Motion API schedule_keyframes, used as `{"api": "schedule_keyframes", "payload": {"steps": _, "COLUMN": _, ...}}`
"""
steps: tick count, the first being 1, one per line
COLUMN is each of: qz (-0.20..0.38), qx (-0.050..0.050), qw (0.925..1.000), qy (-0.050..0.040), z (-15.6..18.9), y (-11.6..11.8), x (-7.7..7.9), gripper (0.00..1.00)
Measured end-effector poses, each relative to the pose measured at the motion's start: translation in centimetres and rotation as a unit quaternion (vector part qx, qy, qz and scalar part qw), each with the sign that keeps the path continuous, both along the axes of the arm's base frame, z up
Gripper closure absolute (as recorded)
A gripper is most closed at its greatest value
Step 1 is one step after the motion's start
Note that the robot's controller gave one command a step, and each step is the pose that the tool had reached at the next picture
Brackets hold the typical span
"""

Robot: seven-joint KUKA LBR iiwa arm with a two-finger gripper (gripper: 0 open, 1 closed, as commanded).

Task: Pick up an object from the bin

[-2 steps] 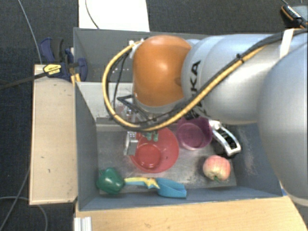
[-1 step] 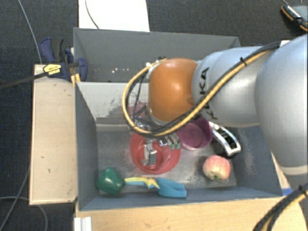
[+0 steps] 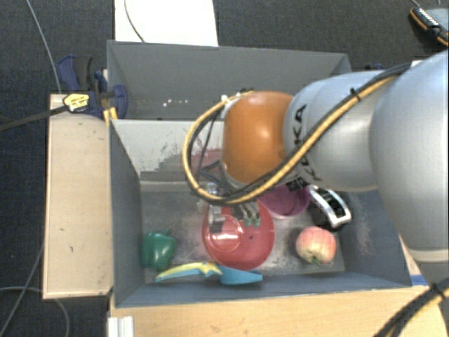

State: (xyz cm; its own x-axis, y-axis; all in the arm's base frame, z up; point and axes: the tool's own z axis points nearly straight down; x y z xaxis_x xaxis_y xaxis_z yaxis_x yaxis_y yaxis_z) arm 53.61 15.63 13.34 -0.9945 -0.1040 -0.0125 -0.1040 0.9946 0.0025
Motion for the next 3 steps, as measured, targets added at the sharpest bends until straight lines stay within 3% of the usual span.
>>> {"api": "schedule_keyframes", "payload": {"steps": 2, "qz": -0.012, "qx": 0.000, "qw": 0.9999, "qy": 0.0004, "z": 0.7, "y": 0.1, "x": -0.4, "gripper": 1.00}}
{"api": "schedule_keyframes", "payload": {"steps": 3, "qz": 0.101, "qx": -0.001, "qw": 0.9949, "qy": 0.0003, "z": -2.1, "y": 1.8, "x": -1.4, "gripper": 0.00}}
